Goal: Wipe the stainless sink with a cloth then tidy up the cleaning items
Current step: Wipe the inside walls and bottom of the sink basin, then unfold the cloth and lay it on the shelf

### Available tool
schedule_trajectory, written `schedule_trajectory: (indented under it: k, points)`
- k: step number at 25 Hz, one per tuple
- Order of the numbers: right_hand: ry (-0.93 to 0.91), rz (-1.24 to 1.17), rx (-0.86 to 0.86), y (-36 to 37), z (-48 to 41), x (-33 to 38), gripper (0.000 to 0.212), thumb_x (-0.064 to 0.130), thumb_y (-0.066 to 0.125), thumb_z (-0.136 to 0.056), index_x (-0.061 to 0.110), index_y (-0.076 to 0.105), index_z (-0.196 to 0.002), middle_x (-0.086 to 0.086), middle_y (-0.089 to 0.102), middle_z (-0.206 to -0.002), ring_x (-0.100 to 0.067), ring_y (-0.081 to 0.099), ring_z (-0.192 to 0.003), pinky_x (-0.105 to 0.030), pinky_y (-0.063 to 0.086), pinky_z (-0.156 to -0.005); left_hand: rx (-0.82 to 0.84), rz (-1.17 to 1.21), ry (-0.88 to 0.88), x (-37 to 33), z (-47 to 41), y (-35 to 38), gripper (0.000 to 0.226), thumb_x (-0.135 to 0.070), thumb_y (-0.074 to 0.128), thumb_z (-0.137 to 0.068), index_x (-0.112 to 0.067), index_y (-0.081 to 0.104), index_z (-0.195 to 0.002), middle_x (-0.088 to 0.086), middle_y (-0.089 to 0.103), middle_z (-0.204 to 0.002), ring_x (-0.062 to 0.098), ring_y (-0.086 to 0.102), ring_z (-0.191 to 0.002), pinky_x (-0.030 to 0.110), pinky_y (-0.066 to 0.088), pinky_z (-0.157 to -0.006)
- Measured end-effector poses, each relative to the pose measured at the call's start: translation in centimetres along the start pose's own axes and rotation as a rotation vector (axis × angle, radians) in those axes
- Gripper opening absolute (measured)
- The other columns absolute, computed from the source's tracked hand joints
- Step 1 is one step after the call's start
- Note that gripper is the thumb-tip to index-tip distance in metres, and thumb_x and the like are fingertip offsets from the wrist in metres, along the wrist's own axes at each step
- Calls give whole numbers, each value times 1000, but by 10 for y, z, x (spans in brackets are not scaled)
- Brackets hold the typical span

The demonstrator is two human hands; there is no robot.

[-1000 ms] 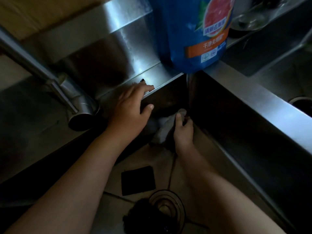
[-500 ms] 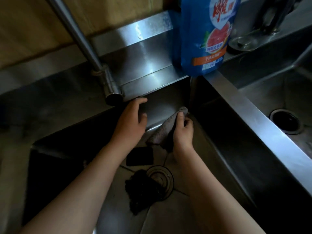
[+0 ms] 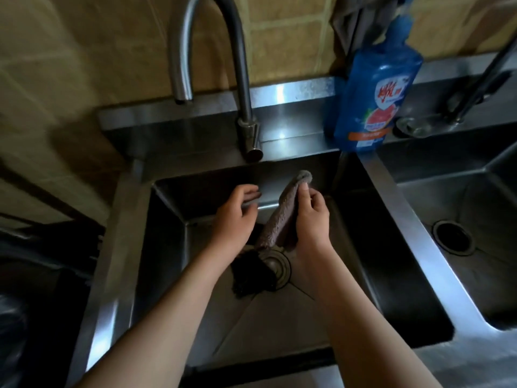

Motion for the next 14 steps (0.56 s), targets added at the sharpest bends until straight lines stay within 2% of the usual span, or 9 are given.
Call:
schedule_trajectory:
  k: [2, 5, 7, 9, 12, 14]
  points:
    - [-20, -1, 50, 4, 20, 10, 20, 35, 51, -92, 21, 58, -80, -2, 61, -81, -16, 57, -82, -37, 48, -81, -25, 44, 25, -10, 16, -16, 25, -3, 49, -89, -18, 53, -109, -3, 60, -112, 8, 54, -108, 8, 37, -82]
    - [-29, -21, 122, 8, 48, 25, 23, 36, 52, -91, 17, 61, -83, -2, 62, -76, -15, 57, -76, -31, 49, -71, -47, 62, 50, -24, 37, -40, 25, -3, 49, -90, -16, 53, -110, -3, 60, -110, 7, 55, -104, 11, 38, -82]
    - [-30, -29, 179, 10, 68, 34, 26, 39, 51, -91, 16, 61, -86, -4, 63, -77, -17, 58, -75, -31, 49, -68, -58, 85, 76, -30, 51, -56, 24, -5, 49, -90, -22, 52, -106, -6, 60, -106, 4, 55, -99, 1, 38, -74]
    - [-25, -26, 222, 13, 91, 42, 29, 42, 51, -90, 15, 61, -87, -9, 64, -80, -21, 58, -76, -36, 49, -72, -66, 73, 75, -35, 66, -72, 23, -8, 49, -91, -27, 52, -103, -8, 60, -101, 3, 55, -93, -3, 37, -68]
    - [-31, -15, 283, 21, 125, 55, 31, 42, 50, -90, 14, 62, -85, -11, 64, -81, -24, 57, -78, -41, 48, -77, -78, 61, 72, -41, 89, -95, 24, -12, 50, -91, -34, 52, -98, -11, 61, -97, 2, 57, -90, 2, 40, -67]
    - [-57, -16, 350, 29, 146, 63, 31, 42, 50, -90, 14, 61, -83, -8, 61, -75, -22, 55, -74, -39, 46, -73, -101, 79, 84, -45, 105, -114, 28, -14, 51, -90, -42, 52, -93, -16, 60, -95, 0, 57, -91, 4, 40, -69]
Point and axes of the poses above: each hand's wrist, its own z-axis away from the middle knuckle, its own y-axis out of the palm, x = y × z, the point moved 2 cm from there along -z, towards the middle knuckle
